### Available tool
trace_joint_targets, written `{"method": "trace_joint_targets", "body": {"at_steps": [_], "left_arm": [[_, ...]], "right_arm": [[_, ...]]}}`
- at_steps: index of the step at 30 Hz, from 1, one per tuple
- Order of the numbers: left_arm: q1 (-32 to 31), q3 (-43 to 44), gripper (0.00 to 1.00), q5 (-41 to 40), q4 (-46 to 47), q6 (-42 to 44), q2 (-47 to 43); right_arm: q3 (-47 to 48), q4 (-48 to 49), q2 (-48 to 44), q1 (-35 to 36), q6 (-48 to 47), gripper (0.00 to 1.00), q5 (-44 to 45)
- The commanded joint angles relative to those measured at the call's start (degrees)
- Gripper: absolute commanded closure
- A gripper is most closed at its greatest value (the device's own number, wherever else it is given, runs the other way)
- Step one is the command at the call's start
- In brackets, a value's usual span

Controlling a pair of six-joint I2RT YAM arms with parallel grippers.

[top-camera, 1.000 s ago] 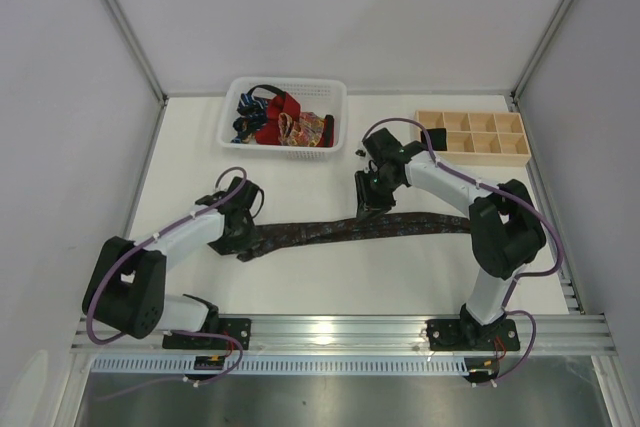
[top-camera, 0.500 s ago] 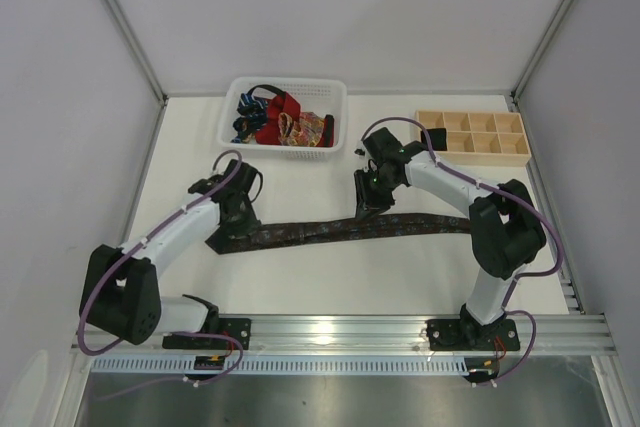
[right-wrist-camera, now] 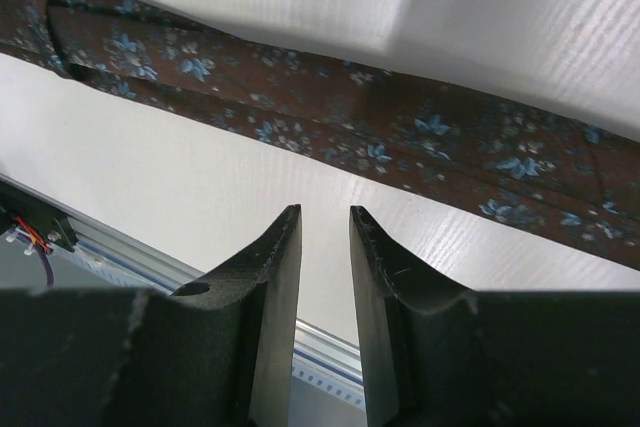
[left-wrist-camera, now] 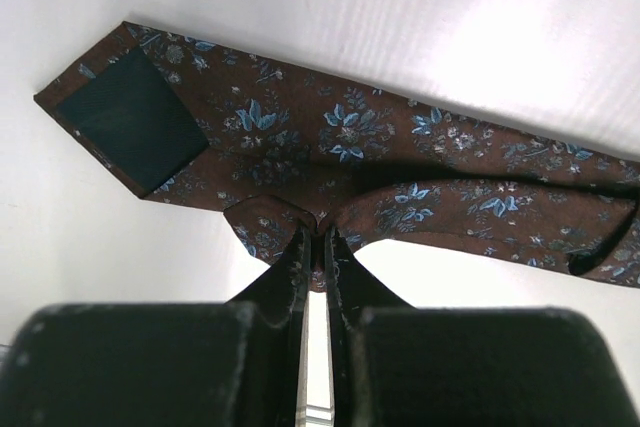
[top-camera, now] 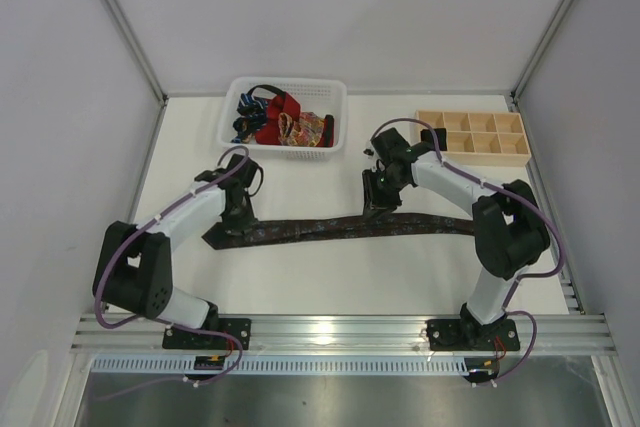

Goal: Roll the ties
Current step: Flatten the tie

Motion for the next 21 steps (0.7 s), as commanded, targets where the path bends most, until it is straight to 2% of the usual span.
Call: {"method": "trace_joint_targets", "body": {"at_steps": [1,10,18,21], "left_arm": [[1.1,1.7,0.99,-2.8,1.1,3.2,0.9],[2.0,3.2,0.99,-3.6,1.3,5.2,2.0],[2.8,4.0,0.91,-6.6,3.4,8.3,2.3],[3.7,4.4,0.85,-6.4,5.0,9.9,4.3]], "right_arm": [[-0.7,0.6,-3.6,-0.4,-0.1,0.69,0.6],[-1.3,0.9,-3.5,-0.5,0.8,0.69,0.1],[-2.2,0.7,-3.7,-0.4,1.1,0.69,0.2],[-2.1,0.3,-3.8,-0.4,1.1,0.69,0.3]]}}
